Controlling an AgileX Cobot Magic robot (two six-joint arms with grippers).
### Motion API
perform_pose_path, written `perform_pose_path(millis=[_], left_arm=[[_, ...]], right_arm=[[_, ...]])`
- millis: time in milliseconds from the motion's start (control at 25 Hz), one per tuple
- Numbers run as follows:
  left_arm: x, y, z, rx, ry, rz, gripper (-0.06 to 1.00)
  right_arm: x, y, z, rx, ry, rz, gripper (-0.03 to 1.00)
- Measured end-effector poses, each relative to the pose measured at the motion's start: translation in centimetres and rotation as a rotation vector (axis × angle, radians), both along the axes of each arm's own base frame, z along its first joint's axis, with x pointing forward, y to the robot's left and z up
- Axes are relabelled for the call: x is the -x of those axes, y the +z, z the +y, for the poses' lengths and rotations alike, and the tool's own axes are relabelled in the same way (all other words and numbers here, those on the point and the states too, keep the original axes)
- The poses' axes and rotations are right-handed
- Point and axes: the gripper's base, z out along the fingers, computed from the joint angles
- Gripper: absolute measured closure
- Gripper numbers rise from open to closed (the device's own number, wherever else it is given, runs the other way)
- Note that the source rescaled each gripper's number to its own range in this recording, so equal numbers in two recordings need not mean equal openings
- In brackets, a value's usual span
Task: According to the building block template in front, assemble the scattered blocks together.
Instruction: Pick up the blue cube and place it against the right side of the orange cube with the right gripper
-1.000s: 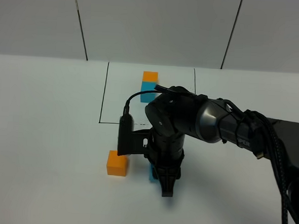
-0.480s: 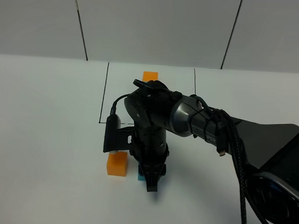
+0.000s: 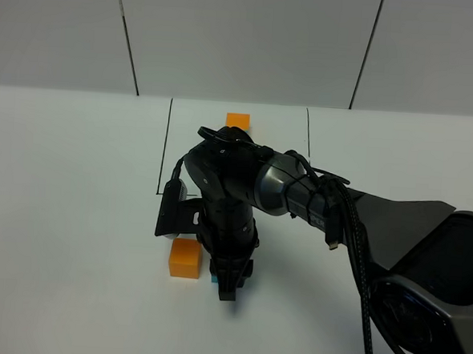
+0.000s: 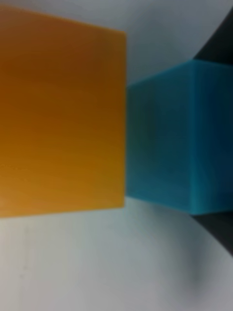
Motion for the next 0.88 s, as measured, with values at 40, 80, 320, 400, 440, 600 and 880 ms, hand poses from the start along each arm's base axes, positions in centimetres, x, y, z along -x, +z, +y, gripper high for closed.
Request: perform_pose_path(millis=[40, 80, 320, 400, 440, 600, 880], left_arm=[[0.00, 0.00, 0.00, 0.000, 0.000, 0.000, 0.27], [0.00, 0.00, 0.00, 0.000, 0.000, 0.000, 0.27], [0.00, 0.00, 0.00, 0.000, 0.000, 0.000, 0.27], [0.00, 0.00, 0.00, 0.000, 0.000, 0.000, 0.27], [0.00, 0.00, 0.00, 0.000, 0.000, 0.000, 0.27], [0.00, 0.00, 0.00, 0.000, 0.000, 0.000, 0.27], [0.00, 0.00, 0.00, 0.000, 0.000, 0.000, 0.27]], right_arm=[[-0.03, 0.04, 0.03, -0.002, 0.000, -0.002, 0.97], [-0.06, 0.05, 0.06, -0.003, -0.002, -0.003, 0.97], [-0.31, 0.28, 0.67, -0.051, -0.029, -0.008, 0.97], [-0.31, 0.24, 0.74, -0.056, -0.031, -0.006, 0.97], [-0.32, 0.16, 0.78, -0.058, -0.032, -0.005, 0.97], [-0.32, 0.10, 0.79, -0.058, -0.034, -0.003, 0.97], [-0.33, 0.09, 0.80, -0.057, -0.033, -0.002, 0.97]])
